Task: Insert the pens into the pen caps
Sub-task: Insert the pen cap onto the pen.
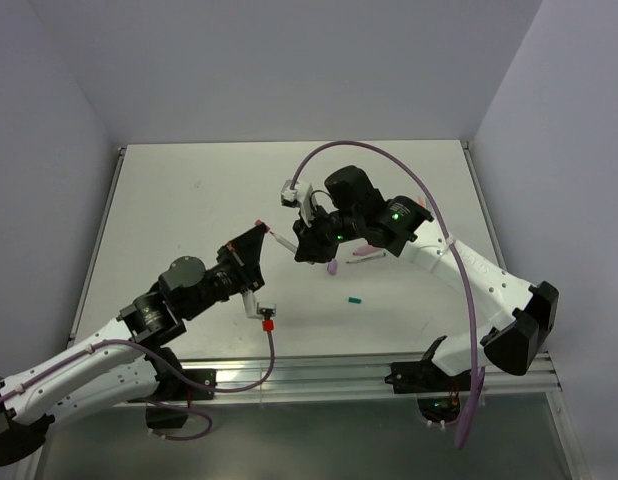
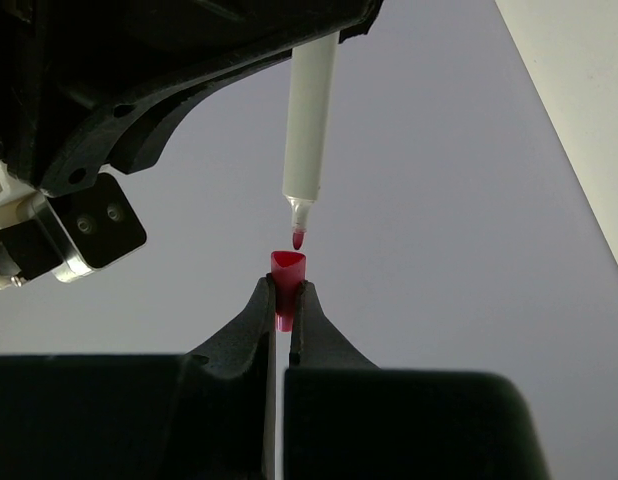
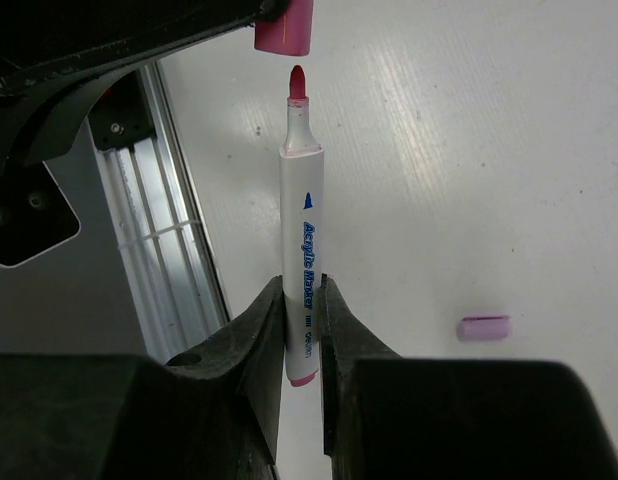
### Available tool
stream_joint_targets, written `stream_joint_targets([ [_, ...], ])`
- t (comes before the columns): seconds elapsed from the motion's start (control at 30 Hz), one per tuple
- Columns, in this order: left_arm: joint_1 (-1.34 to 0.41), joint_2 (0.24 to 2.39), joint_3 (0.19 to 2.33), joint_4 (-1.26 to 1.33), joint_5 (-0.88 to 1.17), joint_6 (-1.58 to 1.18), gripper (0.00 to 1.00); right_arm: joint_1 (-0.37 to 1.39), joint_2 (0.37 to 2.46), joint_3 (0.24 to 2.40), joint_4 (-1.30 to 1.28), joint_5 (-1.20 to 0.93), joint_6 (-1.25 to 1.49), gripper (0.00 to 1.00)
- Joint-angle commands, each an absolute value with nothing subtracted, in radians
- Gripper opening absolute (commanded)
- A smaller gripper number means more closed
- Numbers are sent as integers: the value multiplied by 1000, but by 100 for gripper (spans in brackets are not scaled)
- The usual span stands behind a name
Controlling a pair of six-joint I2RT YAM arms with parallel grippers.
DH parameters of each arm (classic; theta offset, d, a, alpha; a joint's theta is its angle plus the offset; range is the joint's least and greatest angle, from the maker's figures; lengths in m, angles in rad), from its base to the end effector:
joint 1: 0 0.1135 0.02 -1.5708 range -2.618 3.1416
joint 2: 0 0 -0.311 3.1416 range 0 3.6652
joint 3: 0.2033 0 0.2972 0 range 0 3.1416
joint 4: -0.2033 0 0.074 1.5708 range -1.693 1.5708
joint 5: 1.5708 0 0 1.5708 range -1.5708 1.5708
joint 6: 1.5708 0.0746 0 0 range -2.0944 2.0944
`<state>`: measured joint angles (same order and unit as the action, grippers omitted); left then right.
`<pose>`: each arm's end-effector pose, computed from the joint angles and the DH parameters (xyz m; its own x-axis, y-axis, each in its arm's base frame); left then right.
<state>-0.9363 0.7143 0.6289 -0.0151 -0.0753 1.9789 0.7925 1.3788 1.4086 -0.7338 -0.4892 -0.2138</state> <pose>0.1396 -0.1801 0.3373 0.7200 0.5658 0.4018 -0.2465 -0.3327 0.9102 0.2253 0.2784 0.3969 -0.2574 -0.5278 -0.8094 -0.9564 0.2586 0.1355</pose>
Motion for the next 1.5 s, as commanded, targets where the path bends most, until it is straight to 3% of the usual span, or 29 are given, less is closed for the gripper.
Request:
stream_joint_targets([
  [0.0,-942,703,672,-29,-61,2013,0,799,1367,1450,-738,-488,-226,0],
  [0.87,-960,721,666,-23,-40,2011,0,801,1428,1531,-756,-540,-222,0],
  [1.47,-971,660,635,-17,-8,2074,0,717,1454,1669,-730,-978,-311,0],
])
